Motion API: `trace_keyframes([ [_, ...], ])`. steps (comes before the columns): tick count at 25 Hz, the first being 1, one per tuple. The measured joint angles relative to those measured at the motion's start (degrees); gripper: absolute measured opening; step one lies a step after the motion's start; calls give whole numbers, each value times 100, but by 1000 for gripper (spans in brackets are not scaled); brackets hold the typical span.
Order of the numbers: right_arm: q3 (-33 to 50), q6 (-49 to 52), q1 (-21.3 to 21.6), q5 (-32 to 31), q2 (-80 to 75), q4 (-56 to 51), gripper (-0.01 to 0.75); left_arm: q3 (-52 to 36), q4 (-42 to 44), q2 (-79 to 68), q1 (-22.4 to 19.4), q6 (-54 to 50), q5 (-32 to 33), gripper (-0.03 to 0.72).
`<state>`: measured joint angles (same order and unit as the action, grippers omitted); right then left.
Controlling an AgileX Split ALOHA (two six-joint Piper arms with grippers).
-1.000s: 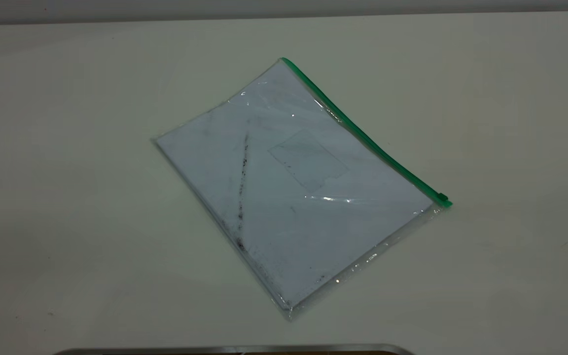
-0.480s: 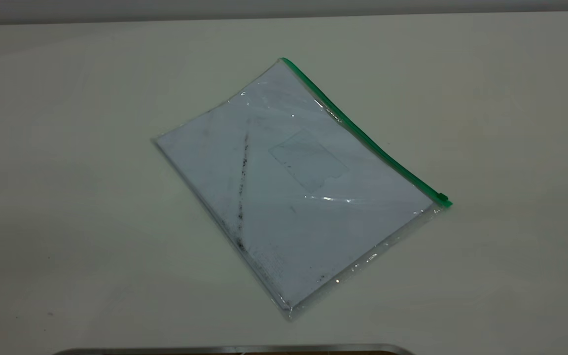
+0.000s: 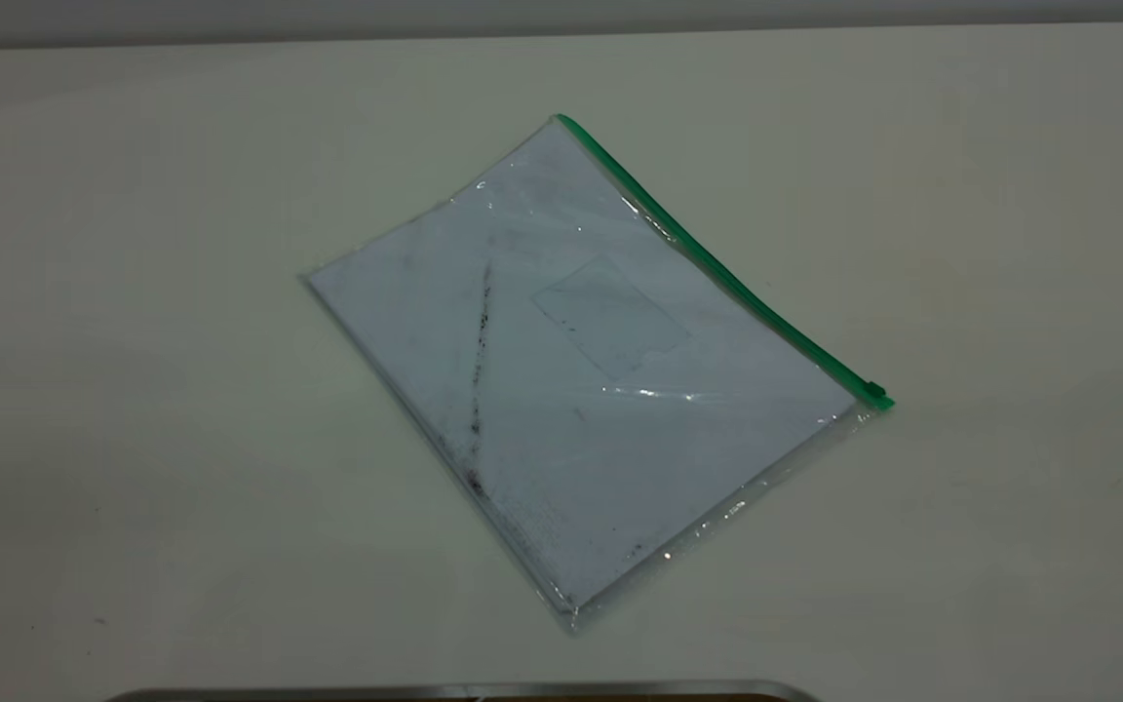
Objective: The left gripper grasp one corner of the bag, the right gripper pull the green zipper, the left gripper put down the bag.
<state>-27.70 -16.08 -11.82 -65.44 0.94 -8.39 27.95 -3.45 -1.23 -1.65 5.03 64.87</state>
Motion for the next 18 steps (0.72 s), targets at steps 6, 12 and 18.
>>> trace_keyframes([
  [6,0,0,0,0,0,0,535,0,0,229,-97,0,17,590],
  [12,0,0,0,0,0,0,535,0,0,229,-97,0,23,590],
  [18,0,0,0,0,0,0,535,0,0,231,-97,0,23,590],
])
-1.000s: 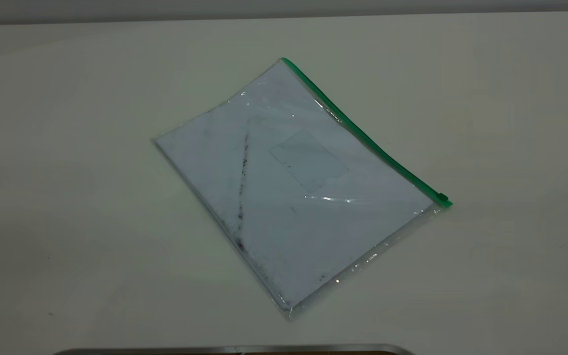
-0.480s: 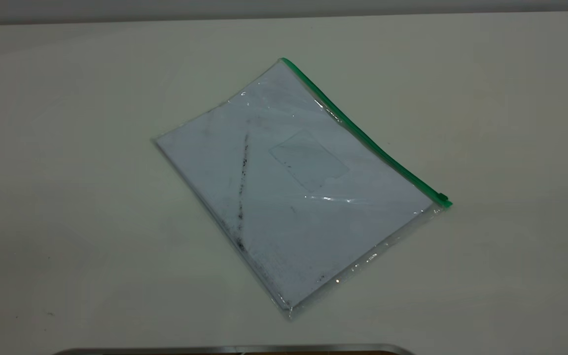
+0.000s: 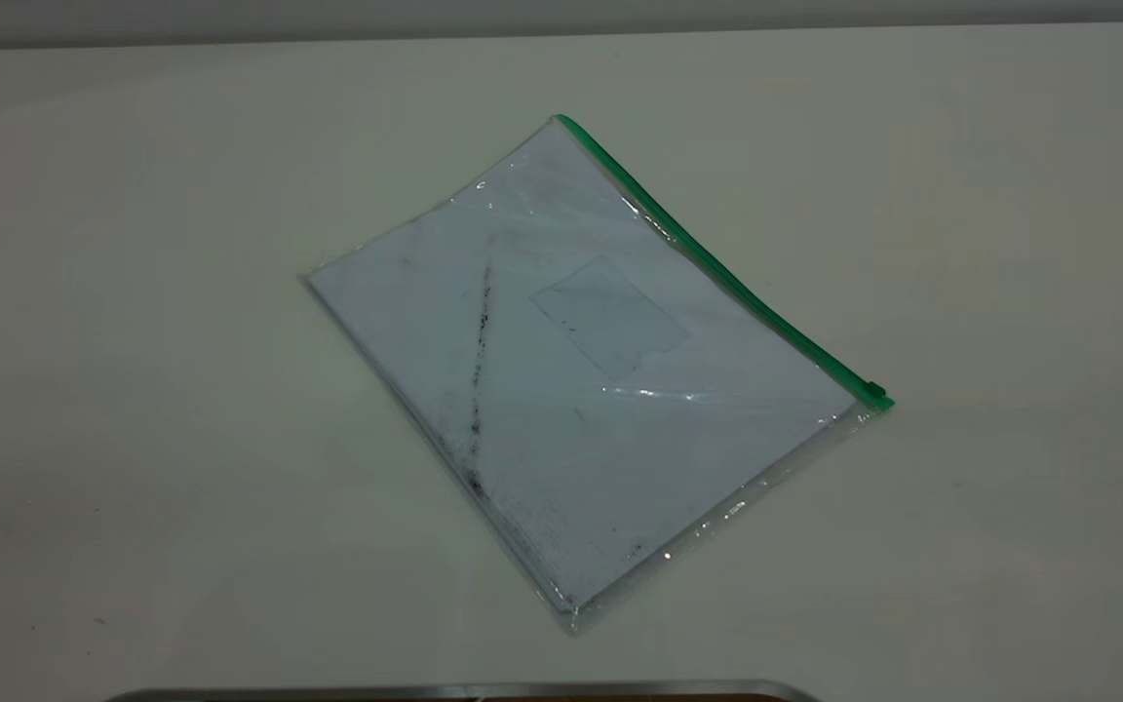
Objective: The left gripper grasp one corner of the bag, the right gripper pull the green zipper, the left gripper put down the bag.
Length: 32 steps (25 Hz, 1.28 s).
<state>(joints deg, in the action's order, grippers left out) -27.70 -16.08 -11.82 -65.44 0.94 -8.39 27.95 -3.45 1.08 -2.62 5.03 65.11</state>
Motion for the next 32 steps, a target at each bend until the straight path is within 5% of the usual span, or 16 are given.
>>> trace_keyframes([
  [4,0,0,74,0,0,0,535,0,0,0,0,0,1,590],
  [13,0,46,1216,0,0,28,535,0,0,0,0,0,1,590],
  [22,2,1121,1258,22,0,632,535,0,0,0,0,0,1,590],
  [32,2,1195,1284,35,0,761,535,0,0,0,0,-5,1,590],
])
